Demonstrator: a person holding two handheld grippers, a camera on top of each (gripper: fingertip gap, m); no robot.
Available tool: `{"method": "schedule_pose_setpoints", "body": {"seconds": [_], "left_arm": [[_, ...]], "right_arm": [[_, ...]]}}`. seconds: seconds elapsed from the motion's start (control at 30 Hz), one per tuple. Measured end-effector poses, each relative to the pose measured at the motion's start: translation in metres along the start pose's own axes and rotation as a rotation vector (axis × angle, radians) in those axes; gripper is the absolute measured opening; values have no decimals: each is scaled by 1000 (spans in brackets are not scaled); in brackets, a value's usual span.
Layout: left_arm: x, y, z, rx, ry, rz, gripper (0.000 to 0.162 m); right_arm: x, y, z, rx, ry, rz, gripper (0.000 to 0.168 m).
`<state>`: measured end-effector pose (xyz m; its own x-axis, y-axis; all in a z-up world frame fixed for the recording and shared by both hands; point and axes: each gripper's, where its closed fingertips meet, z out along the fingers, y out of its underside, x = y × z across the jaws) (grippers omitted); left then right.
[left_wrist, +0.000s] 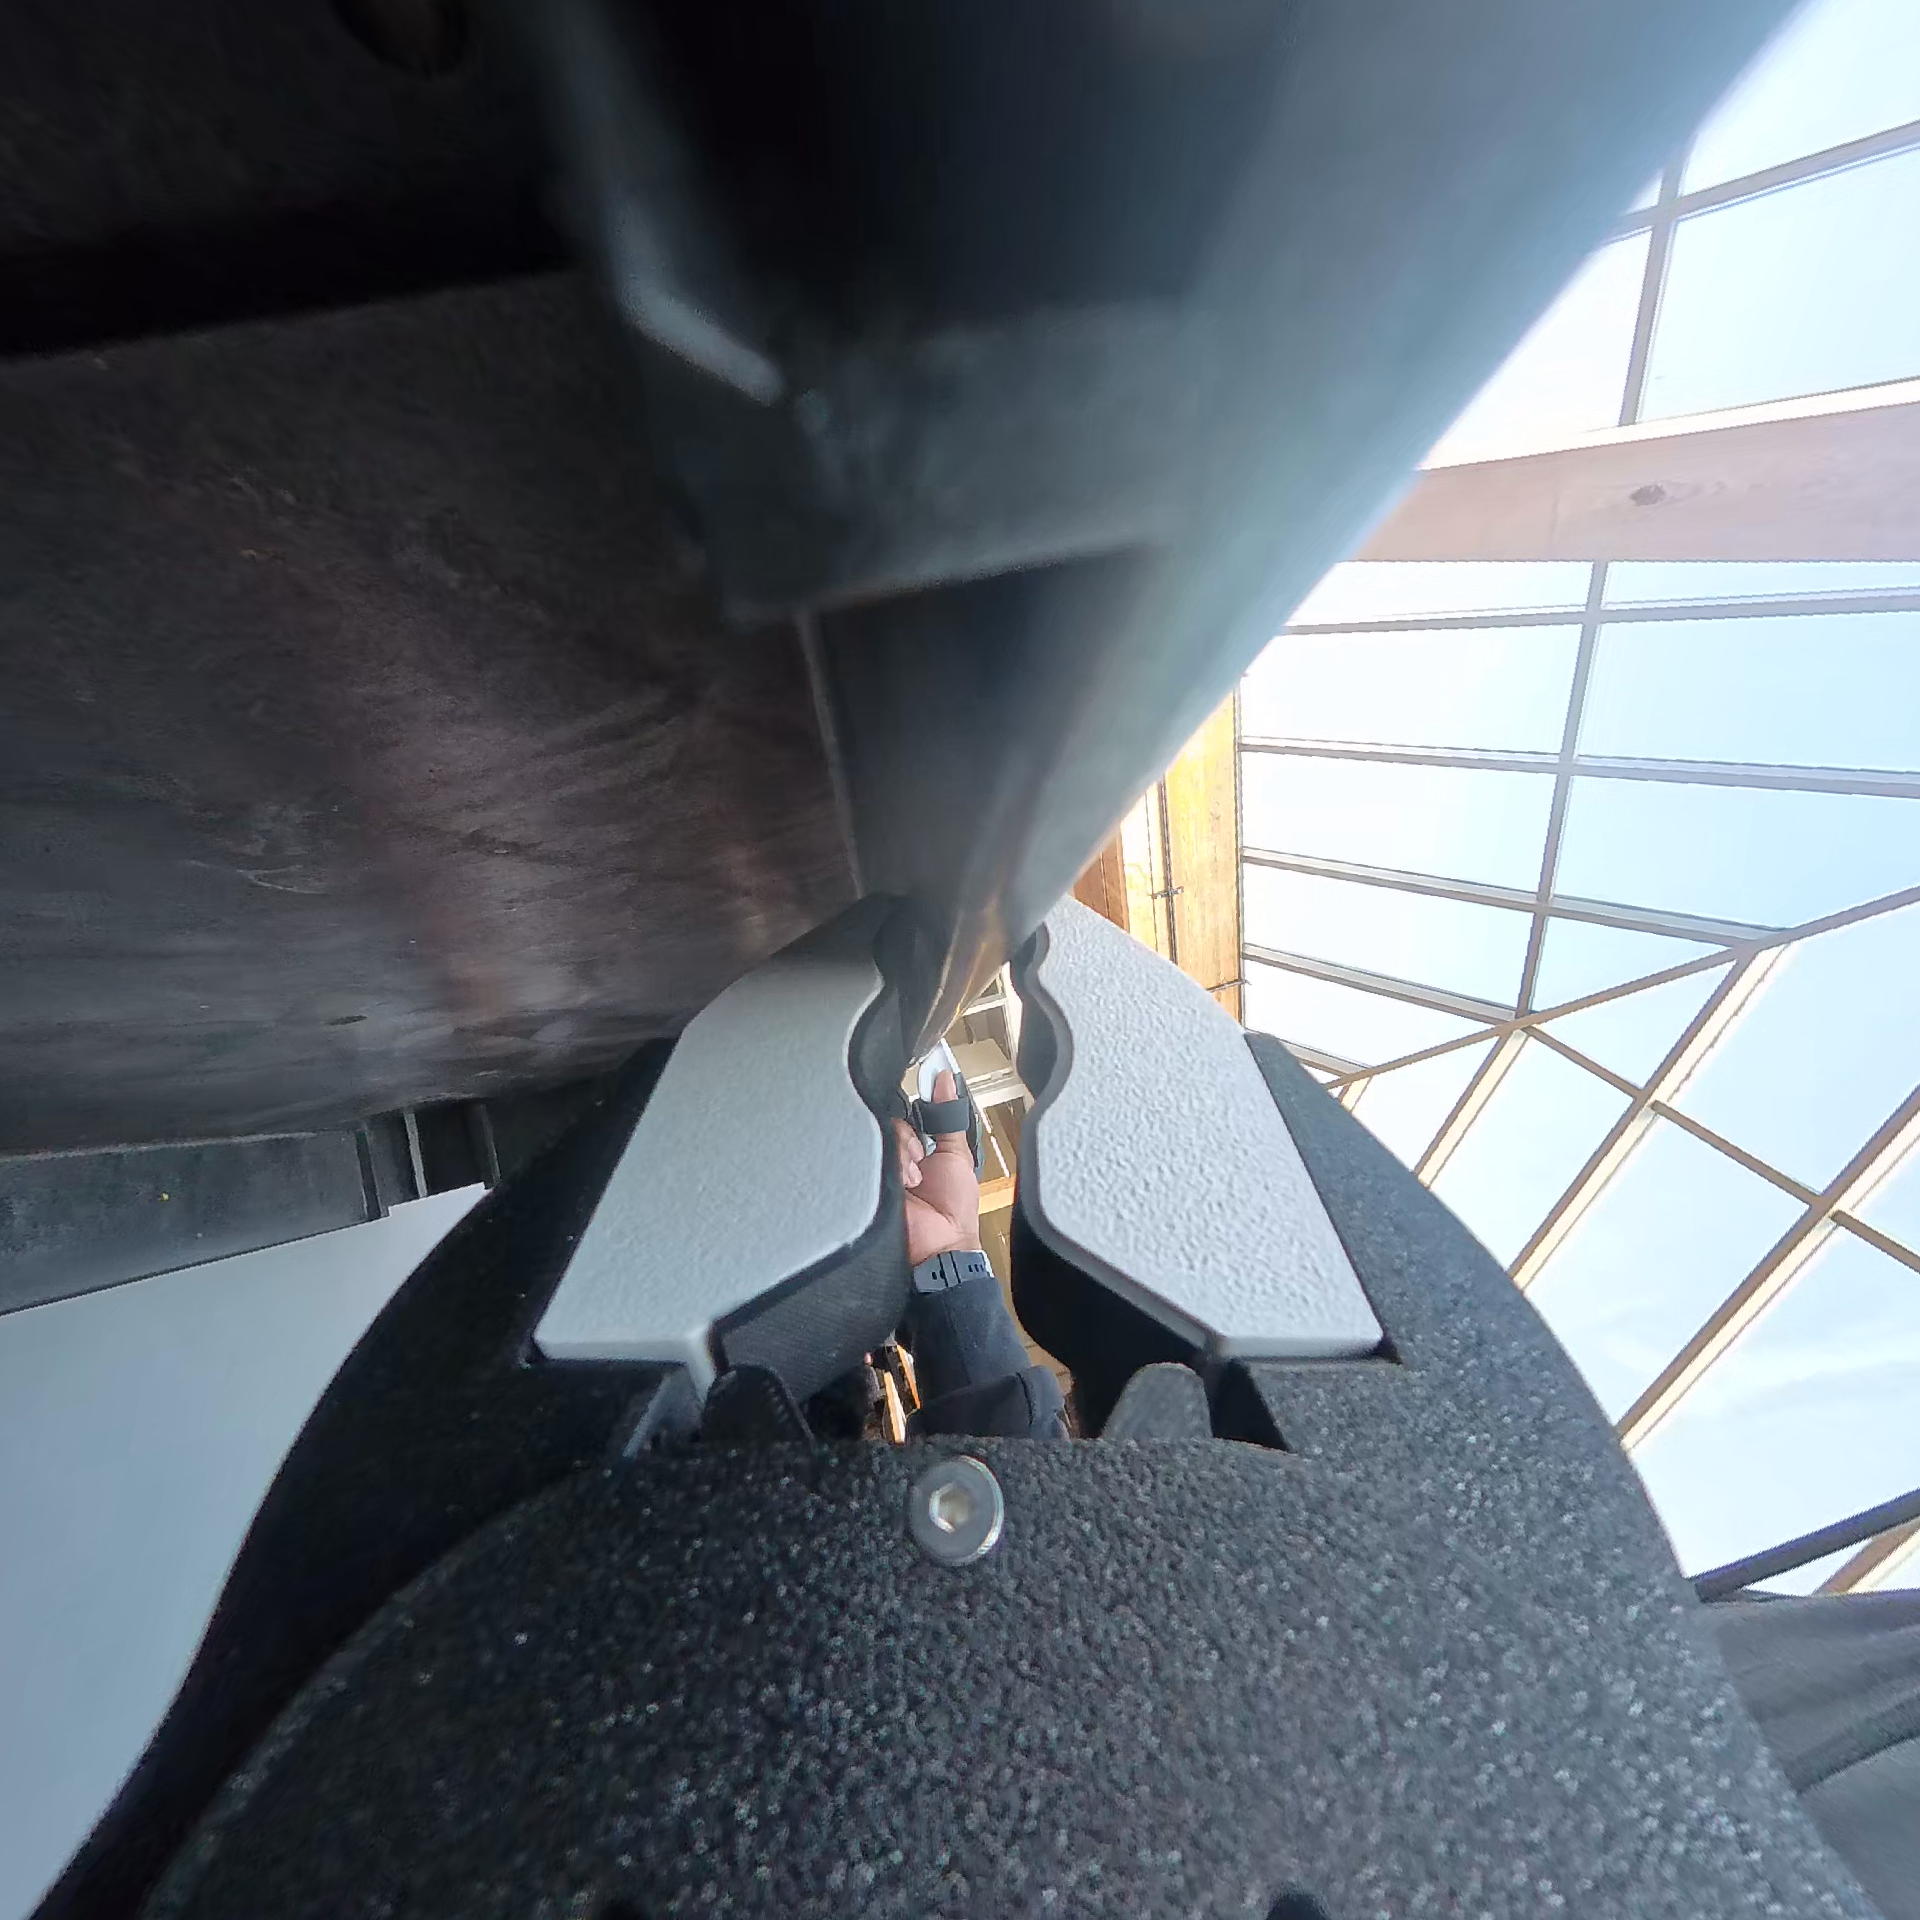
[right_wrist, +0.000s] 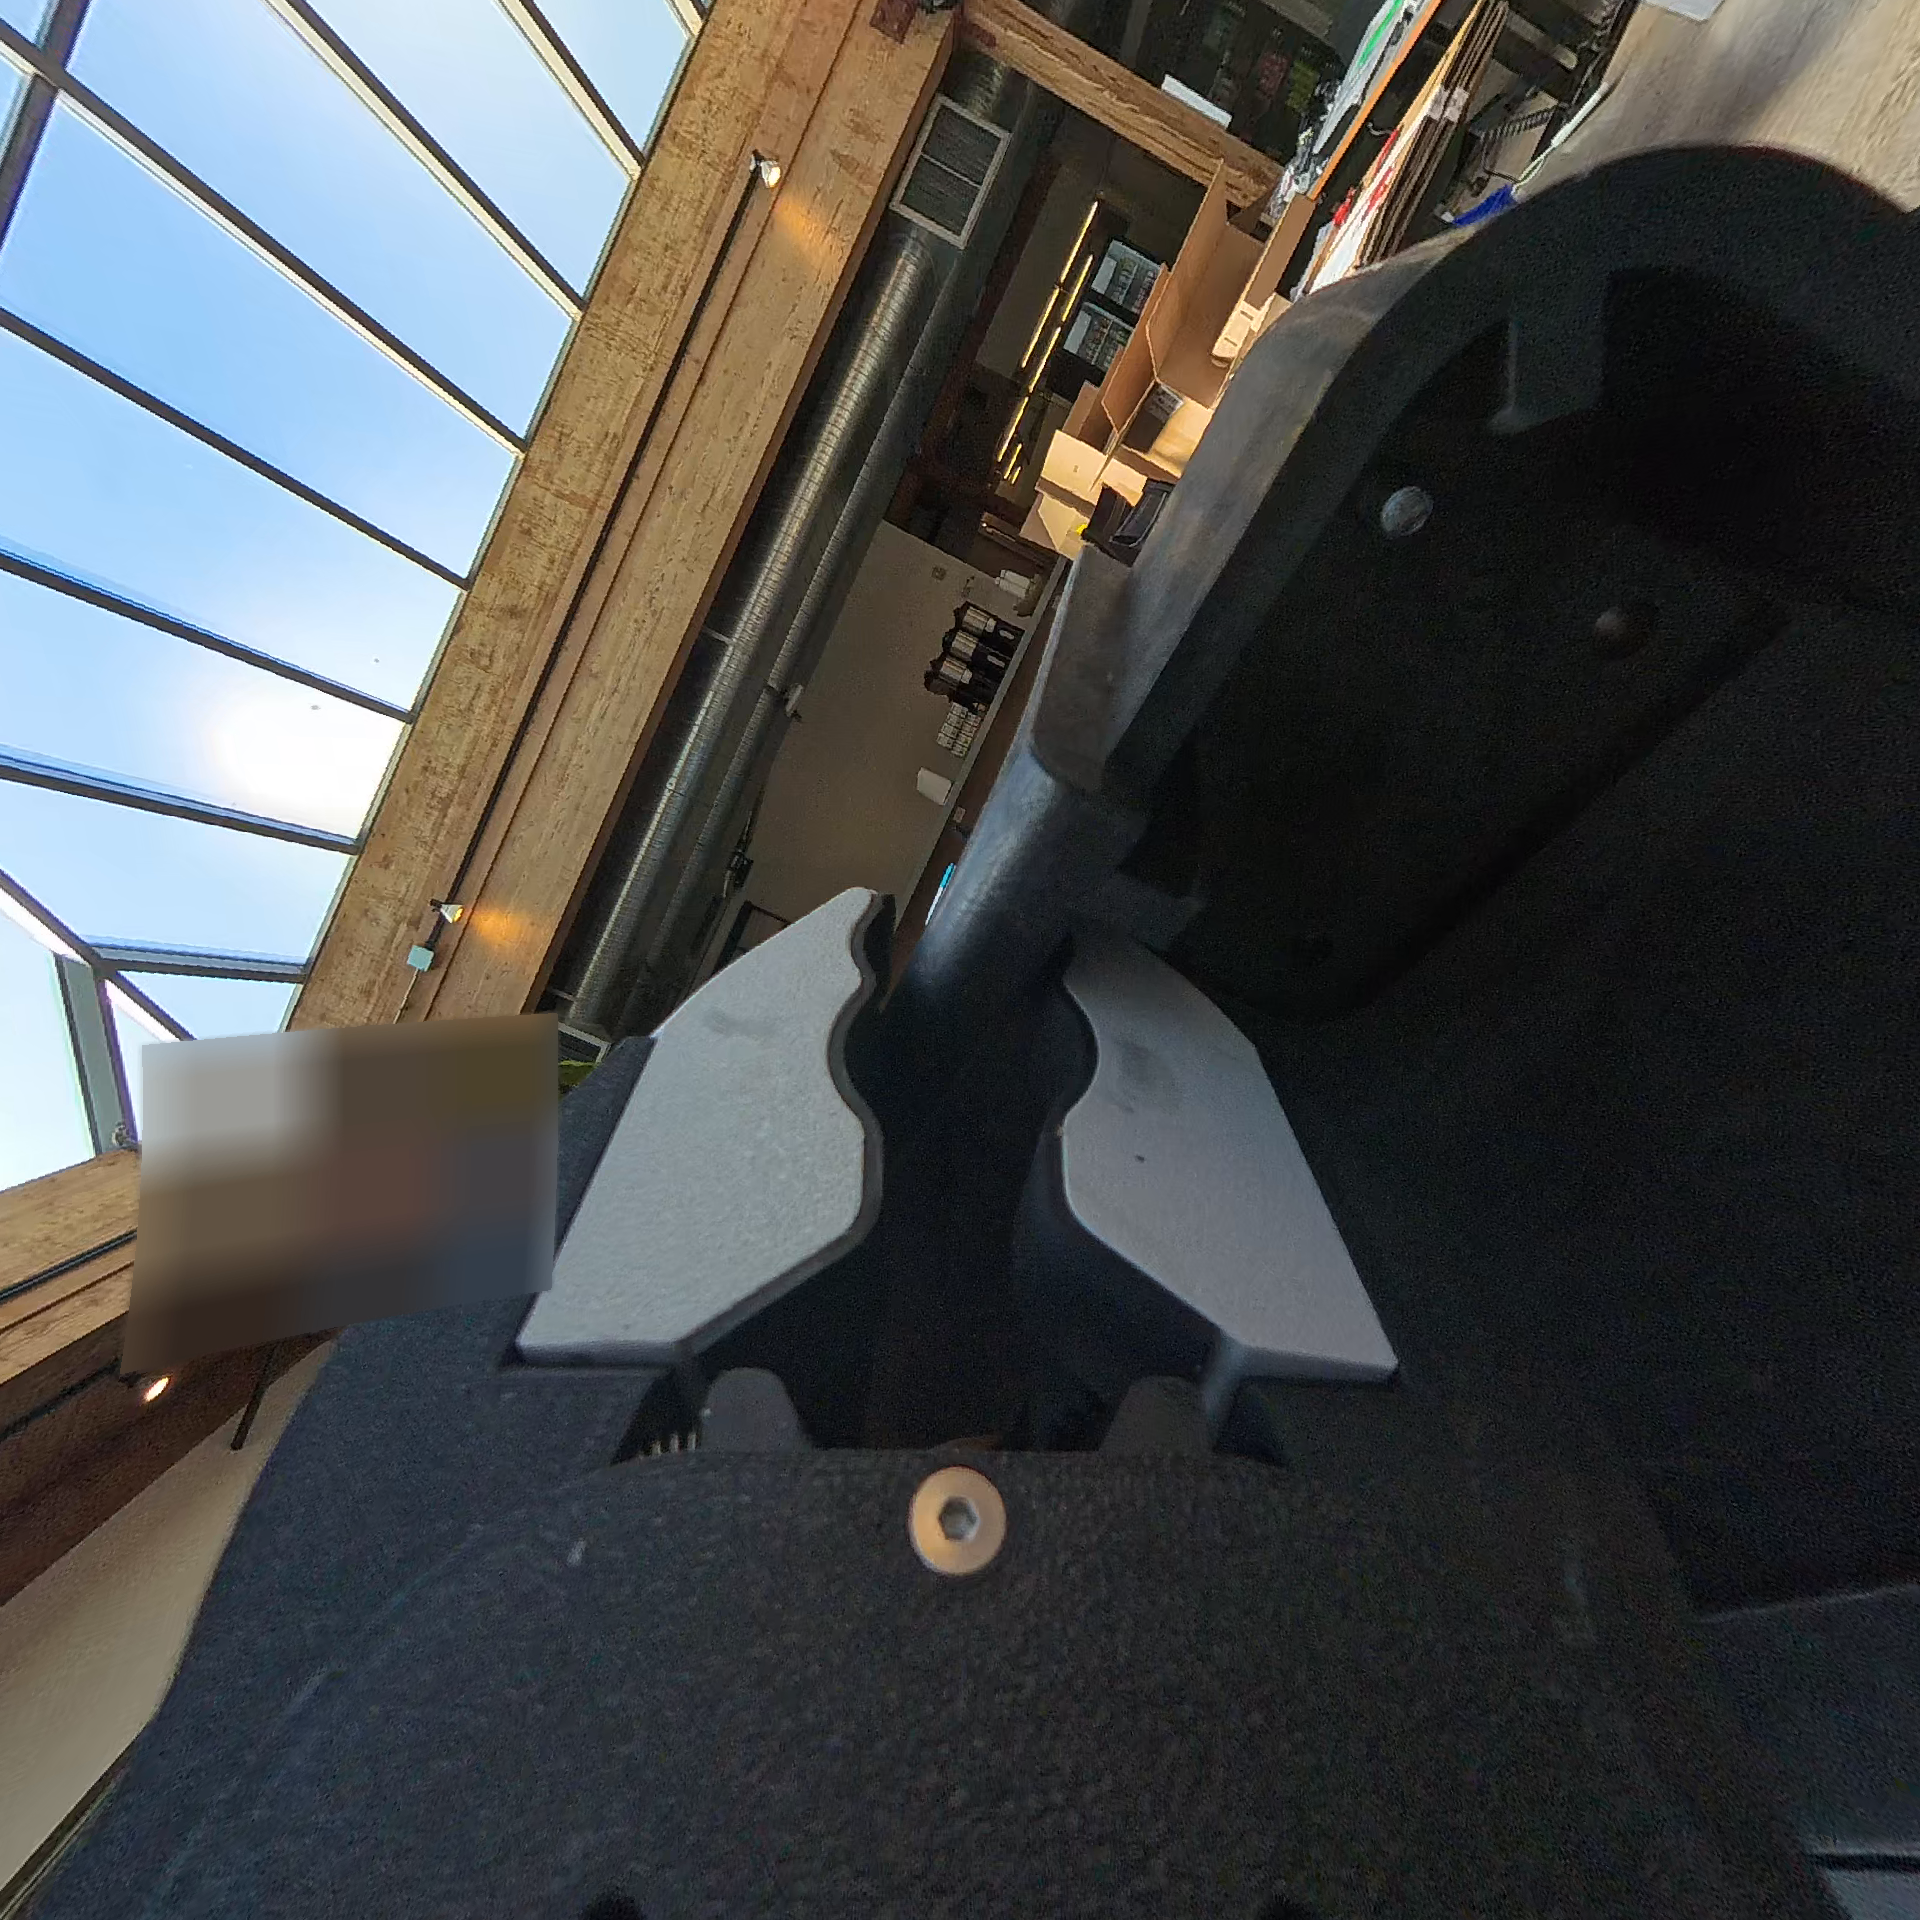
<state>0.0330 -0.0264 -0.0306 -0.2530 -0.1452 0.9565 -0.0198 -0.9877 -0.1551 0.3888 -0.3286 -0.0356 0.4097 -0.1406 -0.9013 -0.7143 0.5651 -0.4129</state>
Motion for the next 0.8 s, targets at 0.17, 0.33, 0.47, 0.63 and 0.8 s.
{"method": "schedule_pose_setpoints", "body": {"seconds": [0.17,0.33,0.47,0.63,0.8], "left_arm": [[2,5,-4,-3,11,-2,17],[5,13,-11,-17,27,-7,17],[7,18,-15,-29,36,-5,18],[7,19,-16,-31,40,-3,18],[7,20,-16,-33,42,-2,18]], "right_arm": [[-2,0,-6,15,-6,3,24],[-4,0,-16,34,-12,9,24],[-4,1,-23,33,-9,4,23],[-4,1,-24,31,-1,1,23],[-4,1,-25,30,3,0,23]]}}
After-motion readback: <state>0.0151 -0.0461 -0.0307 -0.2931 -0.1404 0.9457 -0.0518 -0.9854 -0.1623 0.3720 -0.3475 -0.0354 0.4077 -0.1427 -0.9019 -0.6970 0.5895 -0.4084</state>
